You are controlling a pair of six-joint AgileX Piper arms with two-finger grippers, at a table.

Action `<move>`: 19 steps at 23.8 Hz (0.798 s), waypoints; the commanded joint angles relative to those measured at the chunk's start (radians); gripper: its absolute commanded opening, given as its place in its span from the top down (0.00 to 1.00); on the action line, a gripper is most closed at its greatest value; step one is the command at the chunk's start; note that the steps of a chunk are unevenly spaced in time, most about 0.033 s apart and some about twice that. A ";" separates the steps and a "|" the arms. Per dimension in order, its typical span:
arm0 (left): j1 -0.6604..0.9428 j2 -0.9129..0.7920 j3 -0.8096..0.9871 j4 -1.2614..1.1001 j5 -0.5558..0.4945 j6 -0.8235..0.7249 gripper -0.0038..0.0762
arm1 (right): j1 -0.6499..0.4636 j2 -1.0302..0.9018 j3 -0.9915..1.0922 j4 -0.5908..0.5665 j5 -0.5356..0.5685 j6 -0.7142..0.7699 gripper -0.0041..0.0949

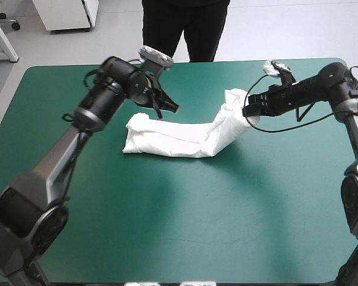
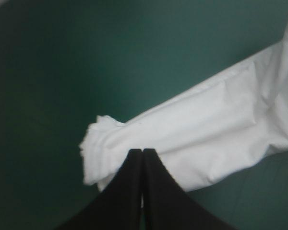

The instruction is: Fold the cloth

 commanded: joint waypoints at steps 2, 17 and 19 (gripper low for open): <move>-0.003 -0.216 -0.044 0.094 0.019 -0.041 0.96 | 0.098 -0.059 -0.085 0.079 0.010 0.022 0.98; -0.003 -0.434 -0.044 0.131 0.078 -0.045 0.96 | 0.486 0.195 -0.281 0.204 -0.149 0.002 0.42; -0.003 -0.434 -0.044 0.131 0.078 -0.045 0.96 | 0.489 0.214 -0.325 0.208 -0.142 0.002 0.26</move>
